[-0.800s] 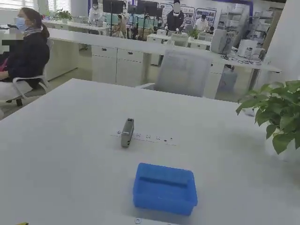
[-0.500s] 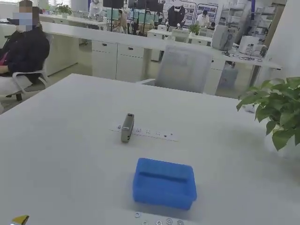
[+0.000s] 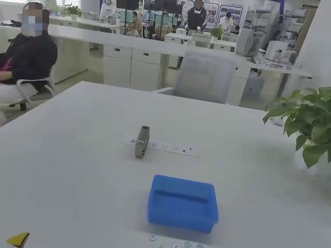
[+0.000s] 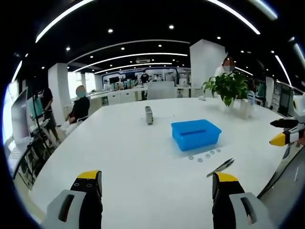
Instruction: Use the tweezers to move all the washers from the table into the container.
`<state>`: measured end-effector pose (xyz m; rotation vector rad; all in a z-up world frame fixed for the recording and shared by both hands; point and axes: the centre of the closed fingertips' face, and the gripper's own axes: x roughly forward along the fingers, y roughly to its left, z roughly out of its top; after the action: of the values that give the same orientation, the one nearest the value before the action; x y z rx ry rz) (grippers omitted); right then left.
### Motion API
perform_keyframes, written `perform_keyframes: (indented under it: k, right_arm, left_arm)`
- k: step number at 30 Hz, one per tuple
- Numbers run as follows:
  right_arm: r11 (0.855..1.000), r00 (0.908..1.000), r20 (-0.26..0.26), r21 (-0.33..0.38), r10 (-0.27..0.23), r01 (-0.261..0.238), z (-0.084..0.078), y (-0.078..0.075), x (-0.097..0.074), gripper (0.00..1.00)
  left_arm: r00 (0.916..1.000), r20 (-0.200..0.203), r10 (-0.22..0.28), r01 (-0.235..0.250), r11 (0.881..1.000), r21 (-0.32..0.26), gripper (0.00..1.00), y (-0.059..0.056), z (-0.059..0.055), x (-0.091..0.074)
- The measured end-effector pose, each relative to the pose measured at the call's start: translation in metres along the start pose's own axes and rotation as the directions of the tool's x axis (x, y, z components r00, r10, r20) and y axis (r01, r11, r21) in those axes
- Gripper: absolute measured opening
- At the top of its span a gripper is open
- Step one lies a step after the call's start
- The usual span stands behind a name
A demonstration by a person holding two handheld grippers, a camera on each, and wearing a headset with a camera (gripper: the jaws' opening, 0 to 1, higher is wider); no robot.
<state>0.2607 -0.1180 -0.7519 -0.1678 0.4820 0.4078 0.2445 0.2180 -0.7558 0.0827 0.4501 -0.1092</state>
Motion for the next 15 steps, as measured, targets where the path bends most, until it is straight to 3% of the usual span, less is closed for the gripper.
perform_keyframes:
  k: [7,15]
  right_arm:
    - [1.000,0.9999,0.004,-0.003,-0.010,0.010,0.0010,-0.0014,-0.0006,0.99]
    - [1.000,0.9995,0.028,-0.004,-0.016,0.016,0.0069,-0.0009,-0.0035,0.99]
  left_arm:
    - [0.9999,-0.009,0.007,-0.007,1.000,0.001,0.99,0.0013,-0.0010,-0.0003]
    - [0.9997,-0.016,-0.016,0.016,1.000,0.021,0.99,-0.0047,-0.0011,0.0002]
